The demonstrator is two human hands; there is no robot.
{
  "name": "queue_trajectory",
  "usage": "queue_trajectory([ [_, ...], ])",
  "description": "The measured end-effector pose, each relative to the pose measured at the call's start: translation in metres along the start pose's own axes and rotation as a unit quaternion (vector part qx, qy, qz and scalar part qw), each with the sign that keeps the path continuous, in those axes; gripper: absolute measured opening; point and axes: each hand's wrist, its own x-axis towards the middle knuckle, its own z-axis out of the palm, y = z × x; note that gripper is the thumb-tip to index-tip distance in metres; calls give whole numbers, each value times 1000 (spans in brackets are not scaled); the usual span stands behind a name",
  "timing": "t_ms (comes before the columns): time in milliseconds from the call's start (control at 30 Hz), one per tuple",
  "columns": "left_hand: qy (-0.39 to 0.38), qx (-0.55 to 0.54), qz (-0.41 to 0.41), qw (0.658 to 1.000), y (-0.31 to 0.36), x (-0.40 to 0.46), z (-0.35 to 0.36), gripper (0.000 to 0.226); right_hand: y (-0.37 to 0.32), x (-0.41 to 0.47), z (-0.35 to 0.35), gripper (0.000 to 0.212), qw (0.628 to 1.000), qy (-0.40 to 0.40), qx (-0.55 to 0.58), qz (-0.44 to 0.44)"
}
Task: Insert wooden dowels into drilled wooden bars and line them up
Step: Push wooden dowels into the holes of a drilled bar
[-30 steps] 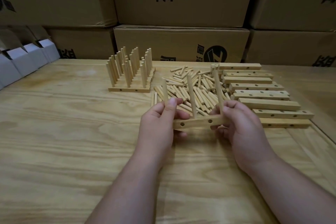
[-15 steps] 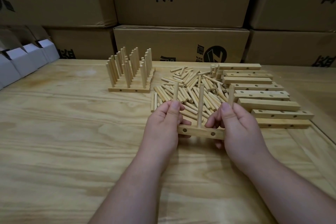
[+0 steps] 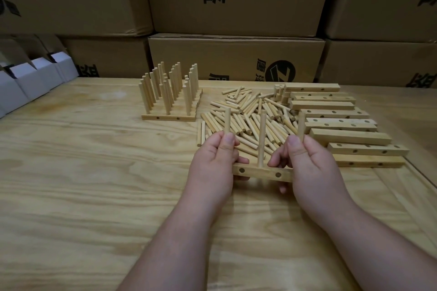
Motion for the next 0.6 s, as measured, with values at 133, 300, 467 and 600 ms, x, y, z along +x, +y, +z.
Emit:
queue_trajectory([
  [133,-19,-2,-8,1000,-1,1,-1,32,1,0,0,43,1000,1,6,0],
  [300,-50,-51,-42,997,1,0,-1,38,-2,1,-4,45,999,15,-16,-28],
  [467,-71,-165,-124,976,11,2,-5,73,-3,-3,-3,39,988,29,-99,-114],
  [600,-35,-150,-144,977,14,3,-4,77,-3,-5,-1,36,979,16,-121,-164],
])
